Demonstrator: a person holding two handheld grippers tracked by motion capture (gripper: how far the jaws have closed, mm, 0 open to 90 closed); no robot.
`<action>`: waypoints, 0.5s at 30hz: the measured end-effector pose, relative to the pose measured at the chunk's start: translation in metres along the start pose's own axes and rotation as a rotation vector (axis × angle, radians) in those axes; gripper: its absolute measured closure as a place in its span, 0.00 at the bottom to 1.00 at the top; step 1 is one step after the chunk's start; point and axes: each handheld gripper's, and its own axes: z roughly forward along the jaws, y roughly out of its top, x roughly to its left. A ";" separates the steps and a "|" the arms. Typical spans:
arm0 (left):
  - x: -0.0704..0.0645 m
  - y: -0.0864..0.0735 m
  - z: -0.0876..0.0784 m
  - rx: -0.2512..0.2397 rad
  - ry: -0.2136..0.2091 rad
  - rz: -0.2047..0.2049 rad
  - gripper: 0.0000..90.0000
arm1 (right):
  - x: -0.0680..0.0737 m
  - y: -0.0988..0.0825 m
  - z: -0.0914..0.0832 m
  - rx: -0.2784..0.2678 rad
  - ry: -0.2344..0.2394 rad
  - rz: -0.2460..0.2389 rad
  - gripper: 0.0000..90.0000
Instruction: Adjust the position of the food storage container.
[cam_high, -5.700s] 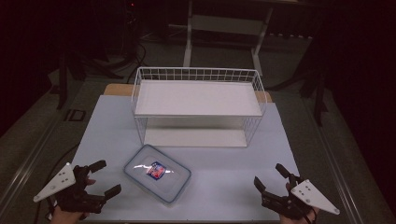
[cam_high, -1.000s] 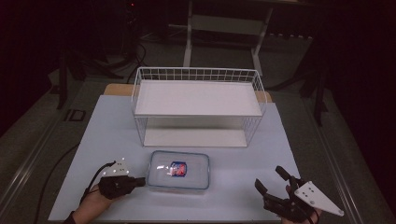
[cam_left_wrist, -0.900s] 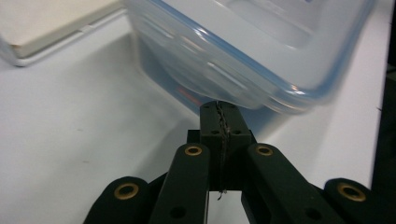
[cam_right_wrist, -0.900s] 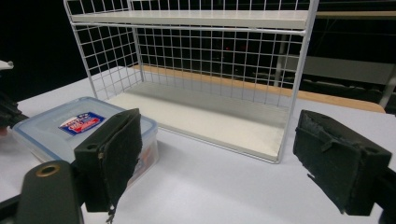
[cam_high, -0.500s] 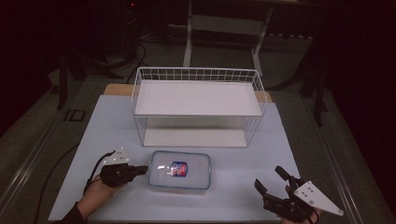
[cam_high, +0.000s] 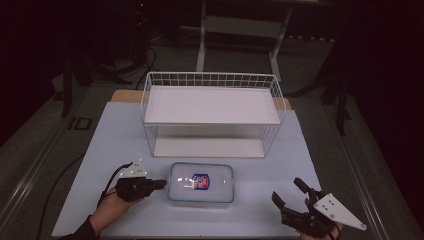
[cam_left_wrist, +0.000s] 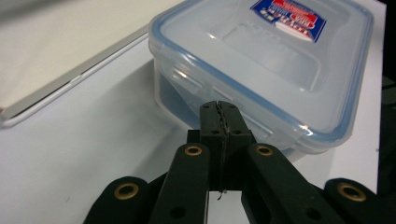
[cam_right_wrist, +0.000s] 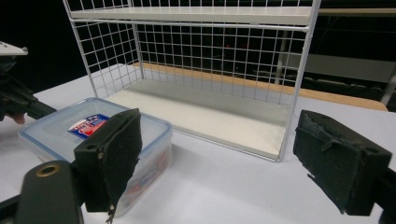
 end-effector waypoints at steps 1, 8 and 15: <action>-0.001 0.002 0.001 -0.003 -0.002 0.003 0.99 | 0.000 0.000 0.000 0.003 0.000 -0.005 0.17; -0.003 0.008 0.004 -0.005 -0.007 0.010 0.99 | 0.000 -0.001 0.000 0.005 0.004 -0.005 0.17; -0.010 0.014 0.015 0.008 -0.034 0.029 0.99 | 0.001 -0.001 0.001 0.008 0.007 -0.009 0.17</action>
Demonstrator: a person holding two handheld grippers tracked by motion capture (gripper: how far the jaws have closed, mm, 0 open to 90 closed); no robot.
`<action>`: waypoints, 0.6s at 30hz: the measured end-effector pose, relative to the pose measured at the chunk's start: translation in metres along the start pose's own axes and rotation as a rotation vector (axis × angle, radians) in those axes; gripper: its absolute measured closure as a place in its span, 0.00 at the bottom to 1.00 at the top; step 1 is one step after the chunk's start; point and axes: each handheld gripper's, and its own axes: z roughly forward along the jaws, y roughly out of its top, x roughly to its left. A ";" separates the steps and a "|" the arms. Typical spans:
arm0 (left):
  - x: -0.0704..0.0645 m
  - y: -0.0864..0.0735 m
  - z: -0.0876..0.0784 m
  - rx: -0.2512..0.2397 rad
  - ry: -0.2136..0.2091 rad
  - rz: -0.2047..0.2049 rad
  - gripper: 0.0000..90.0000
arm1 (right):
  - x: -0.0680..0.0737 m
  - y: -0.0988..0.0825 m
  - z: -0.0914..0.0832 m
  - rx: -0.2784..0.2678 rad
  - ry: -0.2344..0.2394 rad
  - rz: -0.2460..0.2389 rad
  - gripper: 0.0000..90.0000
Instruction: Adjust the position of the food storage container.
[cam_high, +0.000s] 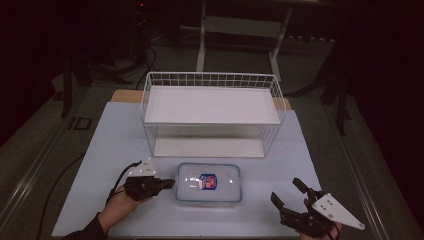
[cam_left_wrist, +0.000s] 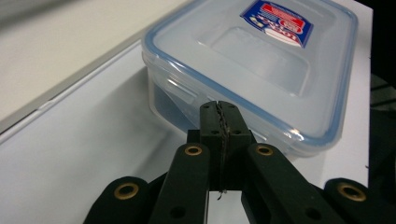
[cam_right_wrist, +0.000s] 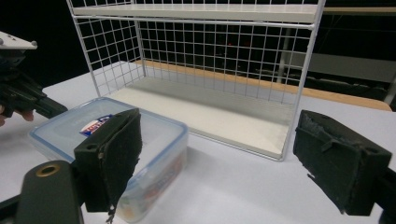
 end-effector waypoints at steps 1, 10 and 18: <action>0.000 0.001 0.001 0.000 -0.001 0.000 0.99 | 0.000 0.000 0.000 -0.001 0.001 -0.003 0.17; -0.003 0.005 0.008 0.010 -0.008 0.014 0.99 | -0.001 0.000 0.001 0.001 -0.002 -0.007 0.17; -0.005 0.011 0.015 0.018 -0.025 0.021 0.99 | -0.001 0.000 0.000 0.001 -0.001 -0.011 0.17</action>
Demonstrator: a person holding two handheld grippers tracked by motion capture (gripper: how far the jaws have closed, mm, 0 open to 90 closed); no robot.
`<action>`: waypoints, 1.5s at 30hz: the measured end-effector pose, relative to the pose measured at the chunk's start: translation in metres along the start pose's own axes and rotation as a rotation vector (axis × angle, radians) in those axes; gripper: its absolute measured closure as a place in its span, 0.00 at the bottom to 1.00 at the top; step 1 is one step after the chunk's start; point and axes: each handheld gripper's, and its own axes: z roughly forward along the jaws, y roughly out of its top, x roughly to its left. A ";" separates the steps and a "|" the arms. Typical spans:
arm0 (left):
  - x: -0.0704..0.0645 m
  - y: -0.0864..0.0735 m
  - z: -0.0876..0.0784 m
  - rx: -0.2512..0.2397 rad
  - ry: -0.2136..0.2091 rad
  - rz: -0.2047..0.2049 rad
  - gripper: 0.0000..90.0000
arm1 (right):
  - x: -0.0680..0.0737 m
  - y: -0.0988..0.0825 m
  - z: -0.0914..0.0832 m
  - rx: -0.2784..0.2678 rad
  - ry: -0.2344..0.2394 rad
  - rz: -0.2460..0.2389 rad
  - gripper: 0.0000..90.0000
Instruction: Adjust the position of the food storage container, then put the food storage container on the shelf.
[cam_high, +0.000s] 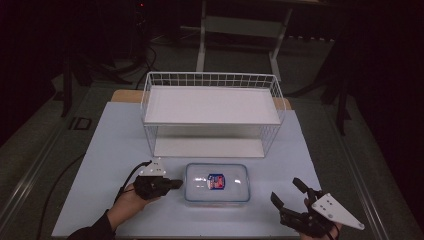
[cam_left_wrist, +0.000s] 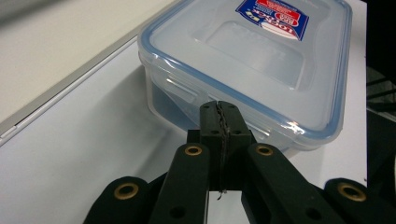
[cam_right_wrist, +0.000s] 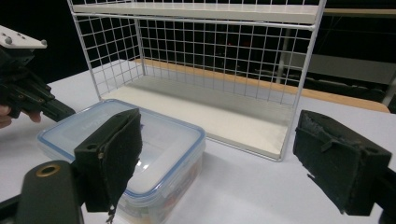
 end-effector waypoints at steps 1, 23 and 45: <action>0.000 0.000 -0.001 -0.003 0.002 -0.008 0.98 | 0.000 0.000 0.000 0.001 -0.001 0.000 0.17; -0.019 0.027 -0.037 -0.185 -0.100 -0.108 0.04 | 0.009 0.009 0.027 0.081 0.110 -0.099 0.15; 0.004 0.029 -0.018 -0.157 -0.112 -0.429 0.04 | -0.014 0.030 0.084 0.349 0.260 0.139 0.13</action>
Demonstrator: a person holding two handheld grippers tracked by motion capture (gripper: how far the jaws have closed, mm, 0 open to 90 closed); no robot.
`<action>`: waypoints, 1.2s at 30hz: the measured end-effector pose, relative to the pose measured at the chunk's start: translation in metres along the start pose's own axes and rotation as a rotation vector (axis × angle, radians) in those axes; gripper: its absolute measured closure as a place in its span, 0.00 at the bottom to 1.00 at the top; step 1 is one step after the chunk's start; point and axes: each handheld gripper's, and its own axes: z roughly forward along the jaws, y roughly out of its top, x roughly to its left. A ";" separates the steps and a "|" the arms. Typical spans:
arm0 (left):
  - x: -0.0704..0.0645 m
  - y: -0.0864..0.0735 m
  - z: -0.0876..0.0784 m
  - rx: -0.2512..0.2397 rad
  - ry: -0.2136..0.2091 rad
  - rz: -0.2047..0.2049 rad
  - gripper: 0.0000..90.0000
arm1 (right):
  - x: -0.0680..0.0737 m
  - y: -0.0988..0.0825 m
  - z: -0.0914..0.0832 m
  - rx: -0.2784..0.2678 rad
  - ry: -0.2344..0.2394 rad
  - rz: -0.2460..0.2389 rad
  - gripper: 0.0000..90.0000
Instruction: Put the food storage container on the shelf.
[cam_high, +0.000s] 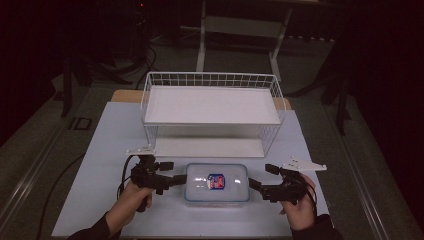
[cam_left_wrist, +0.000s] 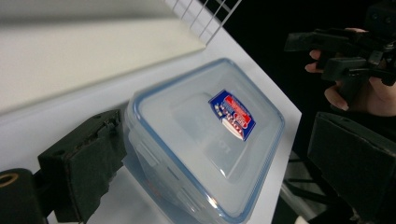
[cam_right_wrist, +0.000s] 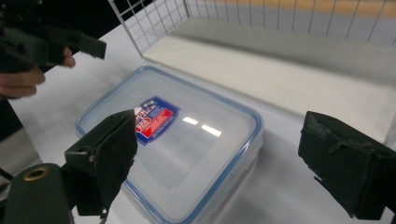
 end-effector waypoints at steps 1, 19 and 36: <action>0.002 0.000 0.003 0.019 0.004 -0.025 0.04 | -0.004 0.000 0.003 0.021 0.007 0.042 0.13; 0.041 -0.018 0.030 0.167 -0.055 -0.412 0.23 | -0.049 -0.027 0.055 0.283 0.230 0.550 0.21; 0.047 -0.023 0.033 0.190 -0.133 -0.486 0.55 | -0.056 -0.032 0.065 0.353 0.301 0.651 0.47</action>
